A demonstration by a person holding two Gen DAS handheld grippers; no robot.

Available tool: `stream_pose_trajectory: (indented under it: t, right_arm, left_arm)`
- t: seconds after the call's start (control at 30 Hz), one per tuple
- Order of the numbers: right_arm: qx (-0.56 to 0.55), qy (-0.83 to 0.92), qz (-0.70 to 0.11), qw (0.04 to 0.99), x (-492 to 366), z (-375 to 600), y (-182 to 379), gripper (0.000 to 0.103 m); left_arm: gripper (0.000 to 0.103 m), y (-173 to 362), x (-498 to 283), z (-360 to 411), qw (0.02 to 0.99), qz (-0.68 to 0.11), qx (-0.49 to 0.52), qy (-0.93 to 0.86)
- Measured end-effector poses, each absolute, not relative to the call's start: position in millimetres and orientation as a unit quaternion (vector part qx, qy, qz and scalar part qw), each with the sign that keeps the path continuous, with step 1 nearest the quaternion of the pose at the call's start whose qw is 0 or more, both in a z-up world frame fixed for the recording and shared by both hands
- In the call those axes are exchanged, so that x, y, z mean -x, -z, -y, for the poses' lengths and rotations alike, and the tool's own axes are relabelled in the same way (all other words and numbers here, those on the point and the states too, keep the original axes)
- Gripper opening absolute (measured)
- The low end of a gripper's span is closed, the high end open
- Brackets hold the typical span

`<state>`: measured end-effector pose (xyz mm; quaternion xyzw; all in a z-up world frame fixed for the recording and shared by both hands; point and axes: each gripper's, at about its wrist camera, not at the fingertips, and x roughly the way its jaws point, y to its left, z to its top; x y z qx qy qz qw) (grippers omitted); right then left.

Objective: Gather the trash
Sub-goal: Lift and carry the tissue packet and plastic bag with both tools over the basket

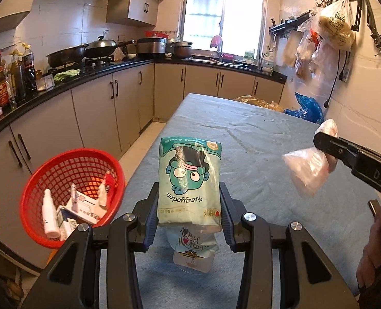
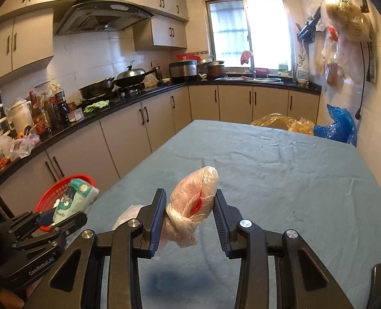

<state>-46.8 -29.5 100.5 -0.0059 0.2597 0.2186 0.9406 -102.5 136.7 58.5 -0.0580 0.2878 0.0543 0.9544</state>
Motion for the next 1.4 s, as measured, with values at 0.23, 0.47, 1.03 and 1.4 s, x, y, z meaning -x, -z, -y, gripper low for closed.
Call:
stream_pose_trajectory:
  t: [0.23,0.47,1.03,1.4]
  right_arm:
    - [0.006,-0.223,-0.266,0.938,58.2,15.0,-101.1,0.039]
    - [0.021,-0.232,-0.269,0.935,63.3,-3.8,-102.7,0.039]
    - [0.045,-0.273,-0.29,0.916,50.9,-73.7,-104.6,0.04]
    - [0.073,-0.313,-0.296,0.899,45.5,-132.3,-99.5,0.04]
  left_arm:
    - [0.041,-60.4,112.2,-150.5,0.955,-0.283,0.062,-0.061]
    - [0.041,-61.2,117.5,-167.4,0.955,-0.278,0.077,-0.069]
    - [0.041,-61.2,134.4,-233.5,0.952,-0.264,0.109,-0.11]
    - [0.041,-52.6,143.6,-280.9,0.942,-0.271,0.128,-0.151]
